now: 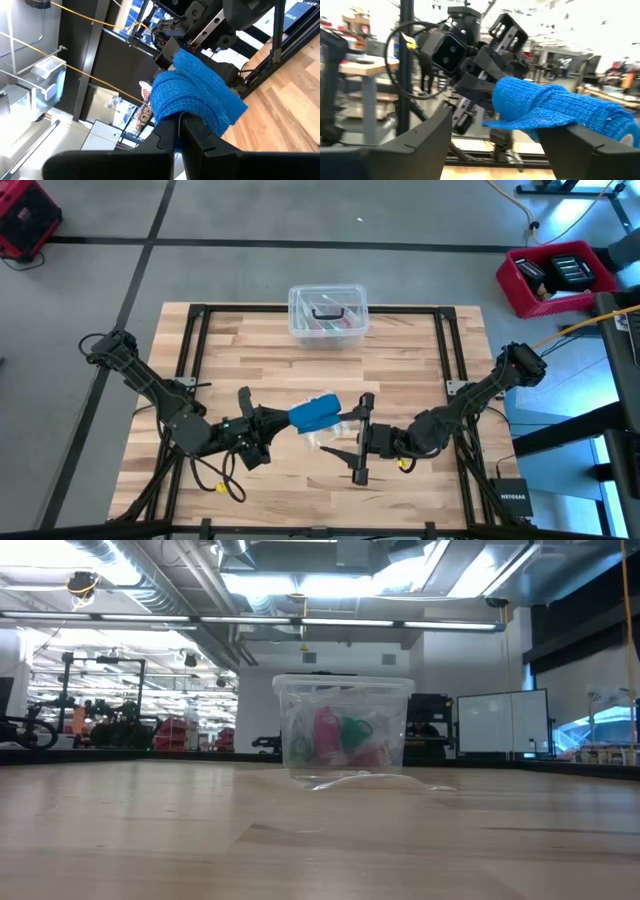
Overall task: Roll bandage
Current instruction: Roll the blue bandage
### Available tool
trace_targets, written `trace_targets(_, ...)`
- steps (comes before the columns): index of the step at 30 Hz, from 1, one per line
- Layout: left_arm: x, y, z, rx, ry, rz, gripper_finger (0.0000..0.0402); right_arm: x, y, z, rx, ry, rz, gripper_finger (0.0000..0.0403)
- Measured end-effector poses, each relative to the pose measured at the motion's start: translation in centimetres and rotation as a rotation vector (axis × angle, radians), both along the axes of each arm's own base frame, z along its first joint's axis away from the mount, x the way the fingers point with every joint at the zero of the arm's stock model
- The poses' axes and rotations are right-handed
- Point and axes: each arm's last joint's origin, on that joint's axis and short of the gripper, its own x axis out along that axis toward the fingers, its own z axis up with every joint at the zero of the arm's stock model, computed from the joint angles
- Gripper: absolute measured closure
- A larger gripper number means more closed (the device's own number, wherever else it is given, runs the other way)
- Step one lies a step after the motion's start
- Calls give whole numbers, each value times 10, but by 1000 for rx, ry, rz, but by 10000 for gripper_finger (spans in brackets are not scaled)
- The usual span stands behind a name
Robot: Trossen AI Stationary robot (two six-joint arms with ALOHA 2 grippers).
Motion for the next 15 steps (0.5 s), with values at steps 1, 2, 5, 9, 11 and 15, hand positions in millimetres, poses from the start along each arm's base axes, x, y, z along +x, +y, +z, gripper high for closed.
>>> trace_targets(1, 0, 0, 0, 0, 0, 4, 400, 0, 0, 0, -10, -1, -16, 115)
trace_targets(2, 0, 0, 0, 0, 0, 7, 400, -1, -1, 1, -9, -6, -29, 113)
trace_targets(5, 0, 1, 0, -2, -2, 12, 400, -2, -1, 6, 20, -31, -1, 112)
trace_targets(9, 1, 2, 1, 48, 10, 20, 400, -1, 0, 11, 24, -27, 18, 112)
trace_targets(11, 1, 3, 1, 83, 26, 29, 400, -1, 0, 10, 40, -21, 20, 112)
trace_targets(15, 1, 3, 0, 144, 58, 69, 400, 0, 0, 9, 46, -7, 19, 112)
